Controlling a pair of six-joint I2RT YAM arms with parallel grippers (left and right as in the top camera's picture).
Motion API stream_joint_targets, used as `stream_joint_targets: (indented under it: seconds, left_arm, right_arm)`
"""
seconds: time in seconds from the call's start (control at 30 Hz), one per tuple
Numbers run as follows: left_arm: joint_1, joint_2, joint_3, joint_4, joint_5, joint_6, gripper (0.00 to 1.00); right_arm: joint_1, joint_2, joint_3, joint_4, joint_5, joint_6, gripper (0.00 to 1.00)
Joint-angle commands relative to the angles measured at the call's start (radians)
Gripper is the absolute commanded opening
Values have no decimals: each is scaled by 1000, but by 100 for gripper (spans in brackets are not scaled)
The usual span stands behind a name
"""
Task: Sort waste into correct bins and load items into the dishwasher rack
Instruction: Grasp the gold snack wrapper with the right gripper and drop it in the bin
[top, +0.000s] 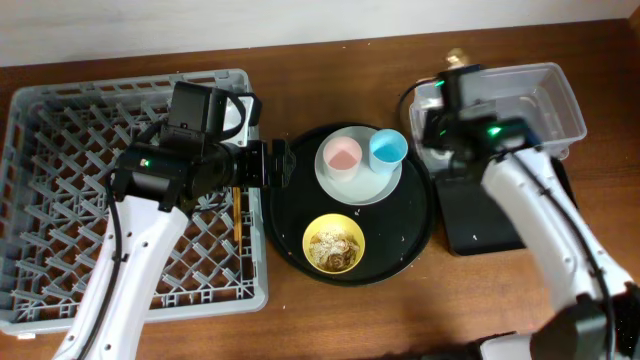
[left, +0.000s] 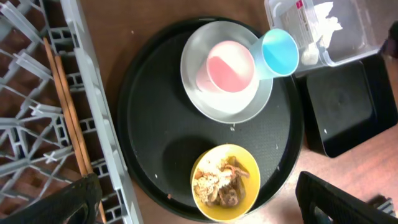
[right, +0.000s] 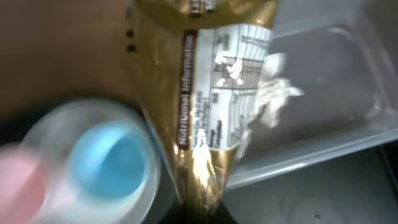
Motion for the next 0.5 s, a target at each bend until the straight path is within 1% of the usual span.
stream_joint_targets:
  seconds: [0.0, 0.07, 0.1, 0.13, 0.17, 0.2, 0.23, 0.27, 0.3, 0.33, 0.37, 0.47]
  left_arm:
    - [1, -14, 8, 0, -3, 13, 99]
    - [1, -14, 8, 0, -3, 13, 99]
    - [1, -14, 8, 0, -3, 13, 99]
    - [1, -14, 8, 0, -3, 13, 99]
    - [1, -14, 8, 0, -3, 13, 99]
    - [1, -14, 8, 0, -3, 13, 99]
    - [1, -14, 8, 0, -3, 13, 99]
    - [1, -14, 8, 0, -3, 13, 99]
    - [1, -14, 8, 0, -3, 13, 99]
    - [1, -14, 8, 0, -3, 13, 99]
    - [1, -14, 8, 0, -3, 13, 99]
    - [1, -14, 8, 0, -3, 13, 99]
  right_arm:
    - [-155, 105, 5, 97, -169, 170, 7]
    - [-226, 186, 5, 195, -279, 264, 11]
    - [-257, 229, 5, 250, -313, 293, 17]
    - [-275, 255, 5, 280, -315, 310, 20]
    - [-286, 276, 5, 306, -315, 311, 27]
    - [-299, 292, 5, 332, -314, 310, 46]
    - [-310, 294, 5, 347, -314, 289, 59]
    - [-316, 285, 10, 354, -324, 235, 64]
    - [-321, 270, 23, 351, -341, 155, 73]
    - [-322, 245, 42, 325, -353, 79, 76]
    - [-322, 202, 74, 259, -376, 14, 77]
    - [-299, 57, 156, -10, -549, -119, 76]
